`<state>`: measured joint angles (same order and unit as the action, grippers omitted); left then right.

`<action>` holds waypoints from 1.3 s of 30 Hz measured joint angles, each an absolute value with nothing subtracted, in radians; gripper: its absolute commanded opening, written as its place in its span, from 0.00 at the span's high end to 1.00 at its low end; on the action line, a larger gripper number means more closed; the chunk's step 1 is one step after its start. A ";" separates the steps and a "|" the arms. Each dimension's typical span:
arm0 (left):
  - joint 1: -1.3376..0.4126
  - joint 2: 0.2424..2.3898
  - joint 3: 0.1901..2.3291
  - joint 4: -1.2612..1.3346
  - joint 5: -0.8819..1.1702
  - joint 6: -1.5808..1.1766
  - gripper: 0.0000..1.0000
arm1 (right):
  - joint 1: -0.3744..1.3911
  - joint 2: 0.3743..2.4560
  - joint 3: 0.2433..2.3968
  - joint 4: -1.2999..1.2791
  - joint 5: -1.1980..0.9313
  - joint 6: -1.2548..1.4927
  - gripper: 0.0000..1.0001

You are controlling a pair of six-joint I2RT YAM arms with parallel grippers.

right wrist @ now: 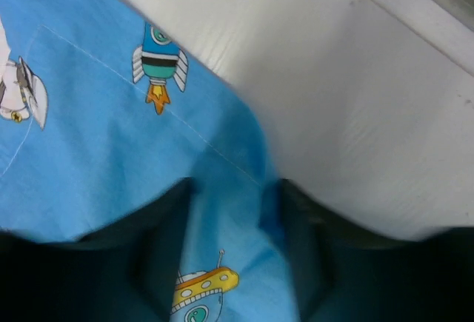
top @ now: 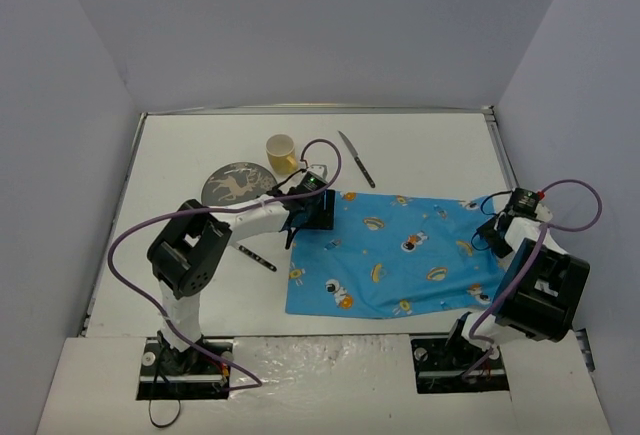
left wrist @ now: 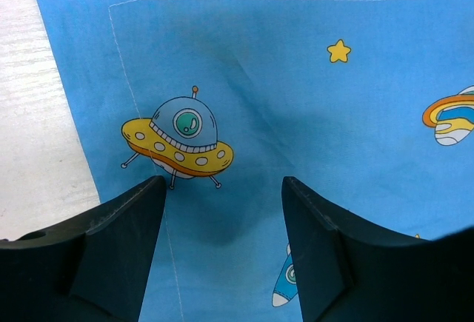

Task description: Set the dinner table for one person

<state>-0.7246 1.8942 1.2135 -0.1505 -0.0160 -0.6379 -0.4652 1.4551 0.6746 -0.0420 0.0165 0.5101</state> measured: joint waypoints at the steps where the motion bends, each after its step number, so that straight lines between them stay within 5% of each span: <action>1: -0.725 1.894 1.213 -0.150 -0.020 -0.640 0.42 | -0.465 1.455 0.675 -0.039 0.006 0.507 0.87; 4: -0.725 1.893 1.208 -0.147 -0.030 -0.649 0.44 | -0.464 1.453 0.675 -0.037 -0.009 0.495 1.00; 13: -0.724 1.861 1.167 -0.148 -0.062 -0.685 0.45 | -0.335 1.360 0.840 -0.145 0.160 0.466 0.99; 15: -0.724 1.854 1.162 -0.159 -0.070 -0.692 0.45 | -0.300 1.339 0.879 -0.149 0.205 0.461 0.90; 19: -0.724 1.845 1.153 -0.172 -0.080 -0.703 0.45 | -0.294 1.326 0.896 -0.164 0.292 0.447 0.53; 24: -0.724 1.845 1.153 -0.173 -0.083 -0.711 0.45 | -0.305 1.352 0.896 -0.206 0.324 0.445 0.26; 39: -0.729 1.743 1.129 -0.254 -0.086 -0.639 0.38 | -0.300 1.356 0.844 -0.073 0.002 0.422 0.28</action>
<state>-0.7288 1.7432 1.1291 -0.2539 -0.0858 -0.6392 -0.3000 1.3559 0.8444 -0.0734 0.0020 0.4218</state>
